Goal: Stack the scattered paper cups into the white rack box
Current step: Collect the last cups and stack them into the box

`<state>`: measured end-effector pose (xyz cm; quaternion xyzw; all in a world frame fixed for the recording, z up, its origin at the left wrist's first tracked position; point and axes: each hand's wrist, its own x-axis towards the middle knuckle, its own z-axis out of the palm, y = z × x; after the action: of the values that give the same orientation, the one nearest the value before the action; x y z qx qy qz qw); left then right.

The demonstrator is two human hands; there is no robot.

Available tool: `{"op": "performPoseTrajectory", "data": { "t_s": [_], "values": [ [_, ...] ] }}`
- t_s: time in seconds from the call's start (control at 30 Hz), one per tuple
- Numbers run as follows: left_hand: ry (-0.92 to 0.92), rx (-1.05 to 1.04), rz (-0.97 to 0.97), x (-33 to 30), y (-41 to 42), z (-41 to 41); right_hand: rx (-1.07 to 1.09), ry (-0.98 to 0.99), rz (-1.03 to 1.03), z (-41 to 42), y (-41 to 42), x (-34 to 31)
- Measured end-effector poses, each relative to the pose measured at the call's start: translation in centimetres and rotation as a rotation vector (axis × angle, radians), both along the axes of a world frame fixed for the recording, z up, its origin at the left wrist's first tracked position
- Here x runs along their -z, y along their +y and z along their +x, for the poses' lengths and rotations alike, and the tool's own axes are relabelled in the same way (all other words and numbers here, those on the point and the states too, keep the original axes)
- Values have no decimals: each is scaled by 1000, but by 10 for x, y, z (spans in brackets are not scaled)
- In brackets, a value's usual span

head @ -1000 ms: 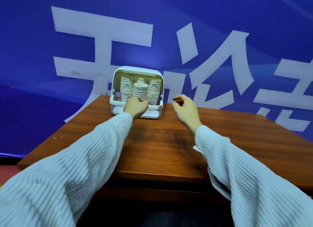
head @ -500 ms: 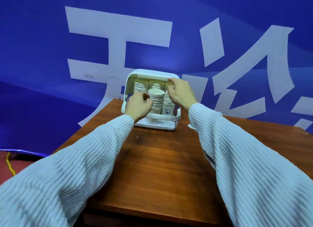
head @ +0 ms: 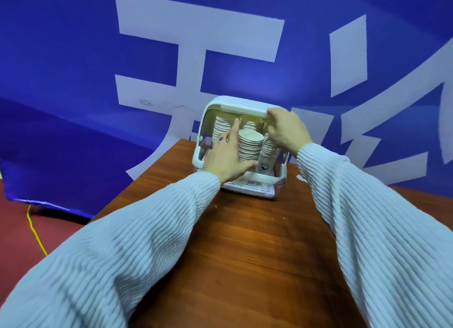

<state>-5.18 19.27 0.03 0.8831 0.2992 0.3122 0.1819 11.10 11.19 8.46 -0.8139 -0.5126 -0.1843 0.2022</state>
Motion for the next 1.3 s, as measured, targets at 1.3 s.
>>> {"op": "performPoseTrajectory", "data": {
  "t_s": [1.3],
  "values": [
    [-287,-194,89,39,-52,-47,-46,-2,80,-60,-68,101]
  ]
}}
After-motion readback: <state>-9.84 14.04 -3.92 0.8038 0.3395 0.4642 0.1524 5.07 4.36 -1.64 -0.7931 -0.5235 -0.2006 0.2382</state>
